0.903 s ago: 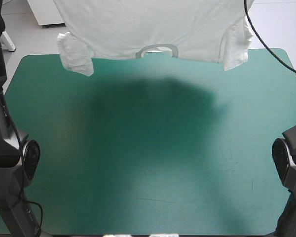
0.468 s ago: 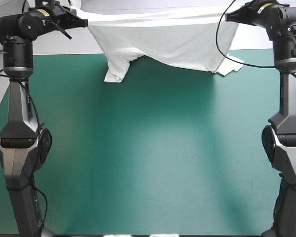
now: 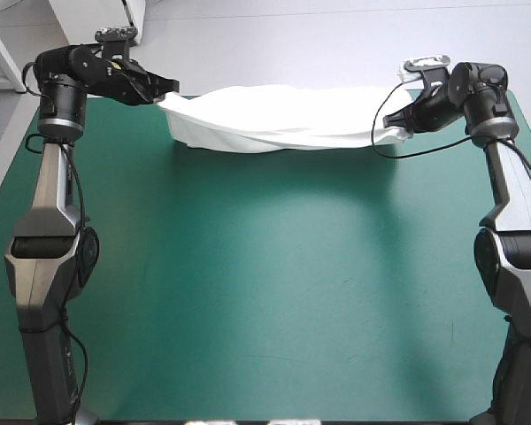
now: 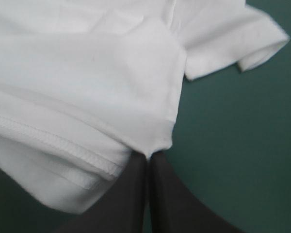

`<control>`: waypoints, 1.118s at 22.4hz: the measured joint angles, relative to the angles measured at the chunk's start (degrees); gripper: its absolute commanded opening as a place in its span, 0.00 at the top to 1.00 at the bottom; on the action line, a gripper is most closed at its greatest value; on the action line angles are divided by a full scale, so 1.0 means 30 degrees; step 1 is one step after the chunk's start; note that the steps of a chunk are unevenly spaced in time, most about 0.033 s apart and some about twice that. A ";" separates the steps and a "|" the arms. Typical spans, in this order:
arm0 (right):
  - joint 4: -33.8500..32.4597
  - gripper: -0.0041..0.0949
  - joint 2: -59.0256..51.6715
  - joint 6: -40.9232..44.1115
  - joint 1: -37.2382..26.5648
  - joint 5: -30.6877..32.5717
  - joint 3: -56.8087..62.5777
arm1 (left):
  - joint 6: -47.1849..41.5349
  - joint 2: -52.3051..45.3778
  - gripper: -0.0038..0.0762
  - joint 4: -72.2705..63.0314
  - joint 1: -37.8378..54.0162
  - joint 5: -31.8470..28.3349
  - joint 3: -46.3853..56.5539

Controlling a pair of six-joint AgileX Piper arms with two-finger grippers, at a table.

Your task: Fold the cloth

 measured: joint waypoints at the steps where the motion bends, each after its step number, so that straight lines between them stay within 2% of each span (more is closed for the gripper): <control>1: 0.0089 0.98 -0.0209 -0.0025 0.0000 0.0080 0.0628 | -0.0032 -0.0141 0.96 0.0000 0.0000 0.0000 0.0860; 3: 0.0229 0.98 -0.0782 -0.0025 0.0000 0.0371 0.1934 | -0.0032 -0.0533 0.96 0.0068 0.0000 0.0000 0.2655; 5: 0.0314 0.98 -0.1449 -0.0041 0.0000 0.1107 0.3067 | -0.0047 -0.1455 0.96 0.0133 0.0000 0.0000 0.5912; 10: 0.0635 0.98 -0.3465 -0.0023 0.0000 0.2510 0.4612 | 0.0135 -0.5591 0.96 0.0422 -0.0350 -0.0127 1.3006; 14: 0.0847 0.98 -0.6223 -0.0023 0.0000 0.2649 0.9579 | 0.0274 -0.9406 0.96 0.1650 -0.1405 -0.0342 1.8144; 18: -0.0275 0.98 -1.0622 0.0076 -0.0017 0.2669 1.4530 | 0.0345 -1.3574 0.96 0.2807 -0.2206 -0.0401 2.3211; 25: -0.1641 0.98 -1.6327 0.0546 0.0798 0.2655 2.0041 | 0.0363 -1.7889 0.96 0.2957 -0.2223 -0.0464 2.7610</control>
